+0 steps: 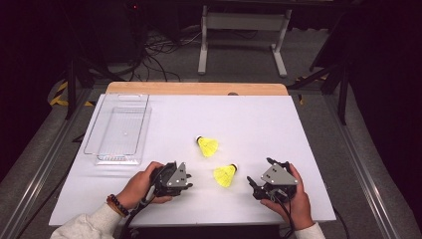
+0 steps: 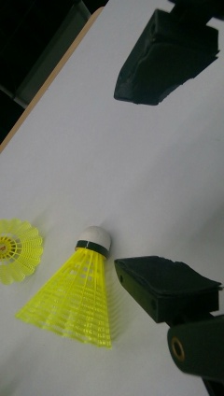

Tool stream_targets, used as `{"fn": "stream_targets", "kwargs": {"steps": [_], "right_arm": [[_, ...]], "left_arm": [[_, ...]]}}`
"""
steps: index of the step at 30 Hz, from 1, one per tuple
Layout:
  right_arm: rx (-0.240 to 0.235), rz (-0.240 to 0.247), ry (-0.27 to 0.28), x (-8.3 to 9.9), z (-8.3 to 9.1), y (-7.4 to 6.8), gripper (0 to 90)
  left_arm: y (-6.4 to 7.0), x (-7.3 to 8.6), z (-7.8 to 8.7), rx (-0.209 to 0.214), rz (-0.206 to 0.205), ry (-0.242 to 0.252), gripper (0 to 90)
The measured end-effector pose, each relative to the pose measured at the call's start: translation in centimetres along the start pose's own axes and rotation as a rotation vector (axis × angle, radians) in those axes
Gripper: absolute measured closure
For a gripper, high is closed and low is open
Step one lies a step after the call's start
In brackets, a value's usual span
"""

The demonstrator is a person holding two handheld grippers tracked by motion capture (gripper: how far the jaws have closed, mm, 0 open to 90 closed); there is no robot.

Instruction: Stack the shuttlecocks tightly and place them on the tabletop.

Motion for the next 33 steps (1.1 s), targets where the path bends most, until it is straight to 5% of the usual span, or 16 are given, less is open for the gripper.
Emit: {"fn": "stream_targets", "kwargs": {"steps": [10, 18, 21, 33], "right_arm": [[0.003, 0.005, 0.014, -0.1, 0.2, -0.1, 16.7], [0.000, 0.002, 0.012, -0.1, 0.1, -0.1, 16.7], [-0.002, 0.005, 0.009, -0.1, 0.0, -0.1, 16.7], [-0.012, 0.010, -0.005, 0.1, -0.3, -0.4, 16.8]], "left_arm": [[-1.0, -0.7, 3.3, -0.030, 0.030, 0.107, 65.2], [-3.0, 1.9, 5.0, -0.084, 0.080, 0.102, 54.9], [-3.7, 2.9, 4.2, -0.096, 0.117, 0.066, 40.6], [-4.4, 2.5, -0.6, -0.035, 0.133, -0.036, 20.9]]}}
Point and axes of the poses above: each handheld gripper's, and its own axes: z roughly backward along the jaws, x roughly out of its underside, y roughly to its right, the point moved 8 cm from there along -z, roughly forward along the jaws, and after that the axes turned 4 degrees about -y, right-handed, at the moved point
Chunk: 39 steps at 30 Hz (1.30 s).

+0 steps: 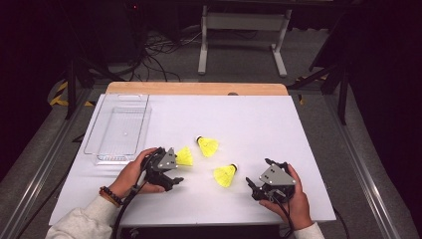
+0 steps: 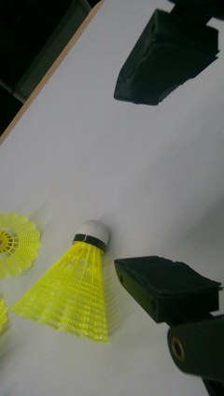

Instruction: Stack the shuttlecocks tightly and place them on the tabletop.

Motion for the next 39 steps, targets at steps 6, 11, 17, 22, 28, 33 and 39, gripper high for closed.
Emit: {"fn": "stream_targets", "kwargs": {"steps": [6, 11, 17, 22, 28, 33, 39], "right_arm": [[0.000, -0.003, 0.000, 0.1, 0.0, 0.1, 16.7], [-0.003, 0.003, -0.002, 0.1, -0.1, -0.1, 16.7], [-0.002, 0.002, -0.004, 0.1, 0.0, 0.0, 16.7], [-0.003, 0.000, -0.005, 0.3, 0.0, 0.1, 16.8], [-0.001, 0.007, -0.002, 0.2, 0.1, 0.0, 16.8], [0.000, 0.004, -0.002, 0.2, 0.1, 0.1, 16.7], [0.004, 0.002, 0.001, 0.1, 0.3, 0.1, 16.7]], "left_arm": [[-1.4, -0.1, -0.6, -0.026, 0.093, 0.032, 18.7], [-2.3, -0.1, -1.6, -0.027, 0.169, 0.011, 13.4], [-2.1, -0.5, -3.0, 0.050, 0.169, -0.030, 16.4], [-1.6, -0.7, -2.8, 0.087, 0.129, -0.017, 27.5], [-0.4, -0.7, -2.4, 0.143, 0.045, -0.013, 37.8], [-0.4, -0.6, -2.3, 0.151, 0.031, -0.005, 40.3], [-0.2, -0.3, -2.2, 0.166, 0.009, 0.001, 38.5]]}}
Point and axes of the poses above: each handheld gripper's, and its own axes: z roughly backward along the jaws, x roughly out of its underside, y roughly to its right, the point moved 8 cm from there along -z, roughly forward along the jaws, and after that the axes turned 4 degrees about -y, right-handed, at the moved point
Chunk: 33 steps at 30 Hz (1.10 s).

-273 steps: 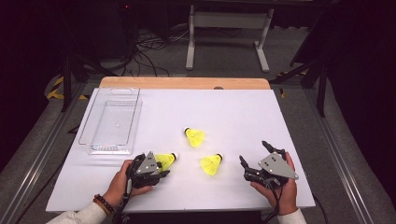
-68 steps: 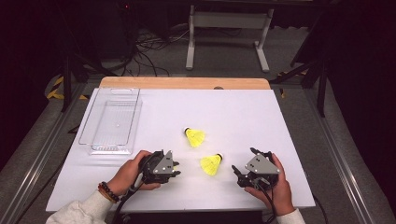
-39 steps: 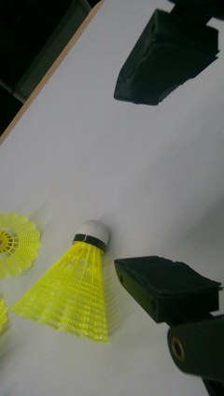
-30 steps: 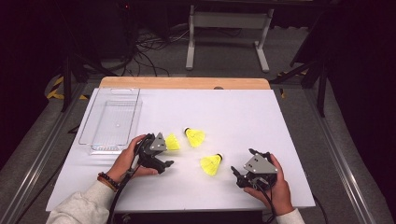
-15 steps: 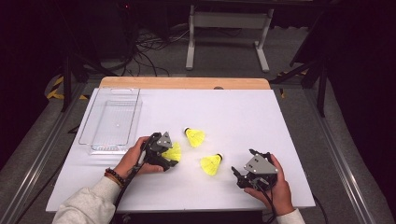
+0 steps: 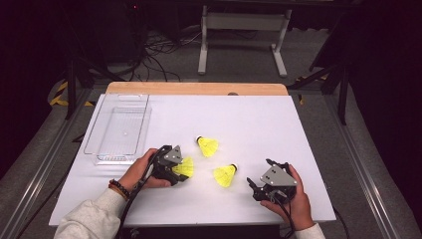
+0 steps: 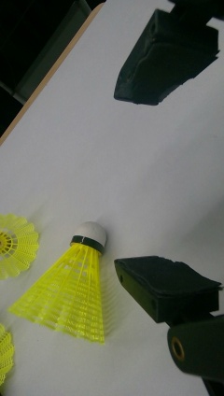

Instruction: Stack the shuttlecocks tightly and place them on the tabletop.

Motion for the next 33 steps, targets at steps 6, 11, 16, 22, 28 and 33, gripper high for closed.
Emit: {"fn": "stream_targets", "kwargs": {"steps": [6, 11, 16, 22, 28, 33], "right_arm": [[0.003, -0.002, 0.012, -0.2, 0.3, 0.1, 16.7], [0.004, -0.006, 0.019, -0.2, 0.4, 0.2, 16.7], [0.007, -0.008, 0.023, -0.3, 0.4, 0.3, 16.6], [0.008, -0.007, 0.022, -0.2, 0.4, 0.3, 16.4], [0.007, -0.003, 0.023, -0.3, 0.3, 0.2, 16.3], [0.004, -0.004, 0.024, -0.2, 0.3, 0.2, 16.3]], "left_arm": [[-0.2, -0.1, 0.1, -0.010, 0.006, 0.019, 32.3], [-0.2, -0.2, 0.2, -0.021, 0.005, 0.025, 28.2], [-0.1, -0.5, 0.5, -0.024, -0.005, 0.055, 24.0], [-0.2, -0.8, 1.4, -0.067, 0.002, 0.099, 18.7], [0.3, -1.2, 3.2, -0.100, -0.031, 0.164, 14.9], [0.6, -1.4, 4.4, -0.129, -0.052, 0.200, 13.2]]}}
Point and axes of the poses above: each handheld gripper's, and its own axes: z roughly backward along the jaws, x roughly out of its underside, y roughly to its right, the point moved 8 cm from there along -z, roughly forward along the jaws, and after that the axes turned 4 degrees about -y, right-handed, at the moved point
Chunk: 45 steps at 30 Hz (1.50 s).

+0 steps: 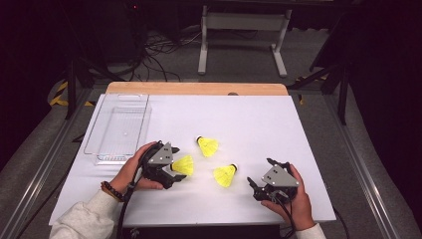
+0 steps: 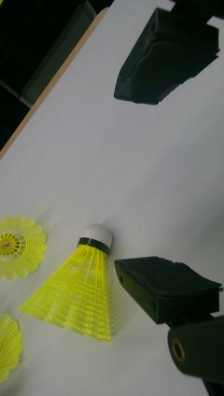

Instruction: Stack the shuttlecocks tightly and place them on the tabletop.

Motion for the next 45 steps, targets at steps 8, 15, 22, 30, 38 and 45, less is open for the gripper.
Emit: {"fn": "stream_targets", "kwargs": {"steps": [8, 15, 22, 30, 38, 45], "right_arm": [[-0.006, -0.001, -0.004, 0.0, -0.1, -0.2, 16.1], [-0.007, 0.001, -0.005, 0.0, -0.2, -0.3, 16.0], [-0.007, 0.001, -0.003, 0.0, -0.1, -0.3, 16.1], [-0.006, -0.001, 0.001, -0.1, 0.0, -0.3, 16.0], [-0.006, -0.003, 0.003, -0.1, -0.1, -0.3, 16.0], [-0.007, -0.003, 0.005, -0.2, 0.0, -0.4, 15.9]], "left_arm": [[0.1, -0.2, 1.6, -0.046, -0.018, 0.033, 11.1], [0.1, -0.4, 2.9, -0.076, -0.021, 0.076, 9.0], [-0.1, -0.2, 3.9, -0.111, -0.022, 0.099, 9.1], [-0.4, 0.0, 5.3, -0.161, -0.032, 0.141, 8.6], [-0.3, 0.6, 6.4, -0.177, -0.030, 0.159, 8.5], [-0.2, 1.2, 7.0, -0.195, -0.032, 0.160, 8.6]]}}
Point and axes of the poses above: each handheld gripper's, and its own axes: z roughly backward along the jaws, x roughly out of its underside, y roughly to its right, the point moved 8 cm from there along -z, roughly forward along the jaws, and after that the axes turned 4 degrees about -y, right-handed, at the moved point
